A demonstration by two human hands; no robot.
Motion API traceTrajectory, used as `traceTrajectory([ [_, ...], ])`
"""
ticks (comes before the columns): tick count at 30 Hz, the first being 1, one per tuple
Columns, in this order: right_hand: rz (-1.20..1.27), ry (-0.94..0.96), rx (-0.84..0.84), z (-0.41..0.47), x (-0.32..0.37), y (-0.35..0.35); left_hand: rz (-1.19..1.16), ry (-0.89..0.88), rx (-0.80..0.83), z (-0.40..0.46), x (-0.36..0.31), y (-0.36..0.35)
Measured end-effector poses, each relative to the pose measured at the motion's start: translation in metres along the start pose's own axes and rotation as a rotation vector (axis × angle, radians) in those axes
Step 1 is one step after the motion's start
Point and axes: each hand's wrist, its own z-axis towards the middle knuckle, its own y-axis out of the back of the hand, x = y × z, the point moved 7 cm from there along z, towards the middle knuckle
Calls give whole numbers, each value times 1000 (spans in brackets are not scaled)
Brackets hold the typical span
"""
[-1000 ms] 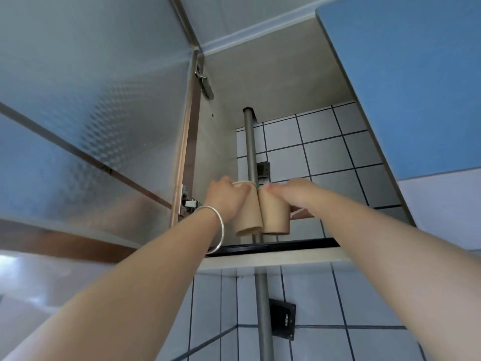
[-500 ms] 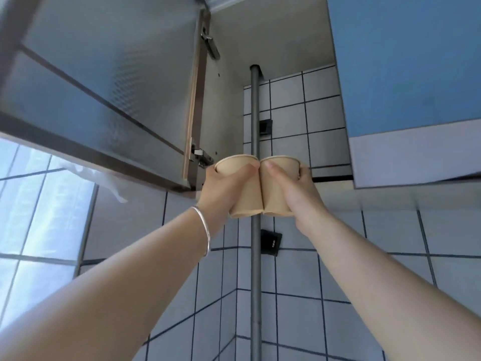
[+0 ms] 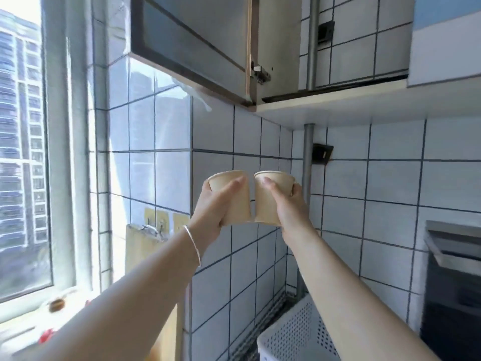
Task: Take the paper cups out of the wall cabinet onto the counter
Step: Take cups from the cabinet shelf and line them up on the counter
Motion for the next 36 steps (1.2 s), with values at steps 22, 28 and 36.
traceTrajectory([
  [22,137,-655,626,-386,-200,-233,48,222,-732,-389,75,370],
  [28,103,-821,1006,-530,-210,-295,70,197,-1142,-546,52,430],
  [36,10,-929,1485,-755,-169,-349,77,150,-1635,-779,-8,471],
])
